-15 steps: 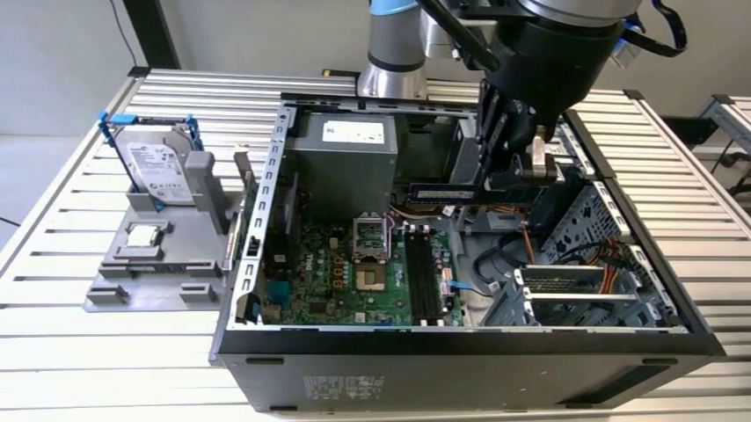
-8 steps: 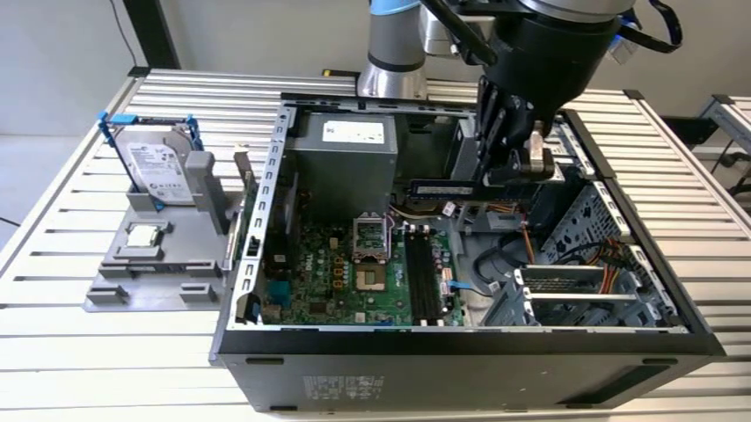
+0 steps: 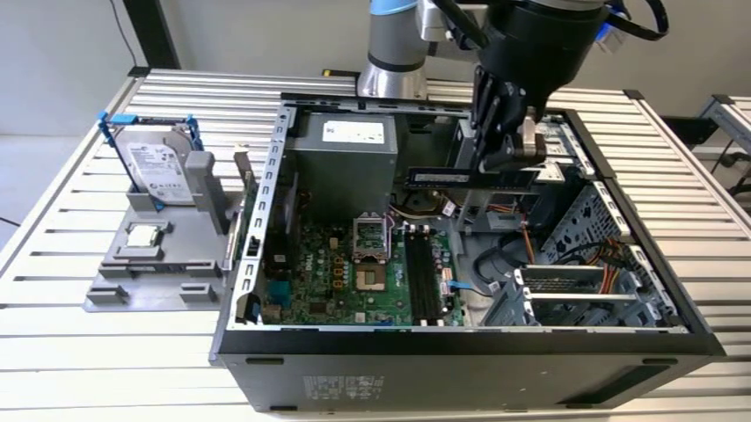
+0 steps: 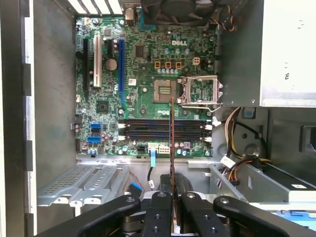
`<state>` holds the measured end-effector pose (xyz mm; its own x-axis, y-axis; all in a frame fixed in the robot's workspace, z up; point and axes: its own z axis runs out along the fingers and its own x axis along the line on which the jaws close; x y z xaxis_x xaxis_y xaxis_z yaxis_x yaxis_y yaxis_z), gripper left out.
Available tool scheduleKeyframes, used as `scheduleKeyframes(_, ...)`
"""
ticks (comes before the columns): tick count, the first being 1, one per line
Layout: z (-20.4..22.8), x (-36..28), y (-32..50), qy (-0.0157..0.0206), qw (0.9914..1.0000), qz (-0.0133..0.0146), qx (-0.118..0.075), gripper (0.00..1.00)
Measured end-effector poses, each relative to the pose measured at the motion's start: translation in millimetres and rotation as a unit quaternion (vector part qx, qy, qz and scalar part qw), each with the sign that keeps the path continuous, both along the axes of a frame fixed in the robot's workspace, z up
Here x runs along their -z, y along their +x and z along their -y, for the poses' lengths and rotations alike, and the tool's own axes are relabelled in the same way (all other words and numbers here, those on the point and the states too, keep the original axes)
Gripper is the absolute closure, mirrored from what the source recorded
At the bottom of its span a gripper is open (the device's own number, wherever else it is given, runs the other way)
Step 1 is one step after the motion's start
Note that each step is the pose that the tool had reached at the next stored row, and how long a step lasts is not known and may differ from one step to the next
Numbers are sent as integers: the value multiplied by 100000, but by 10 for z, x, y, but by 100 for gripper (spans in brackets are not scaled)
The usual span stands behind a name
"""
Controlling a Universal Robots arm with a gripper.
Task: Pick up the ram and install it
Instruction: 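Pick up the ram and move it above insertion slot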
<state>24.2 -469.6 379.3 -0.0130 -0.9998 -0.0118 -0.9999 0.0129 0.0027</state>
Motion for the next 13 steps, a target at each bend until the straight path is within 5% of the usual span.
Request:
scheduleKeyframes(6, -83, 0, 8, 1, 99999, 0, 335, 100)
scheduleKeyframes(13, -87, 0, 8, -58, 99999, 1, 356, 100)
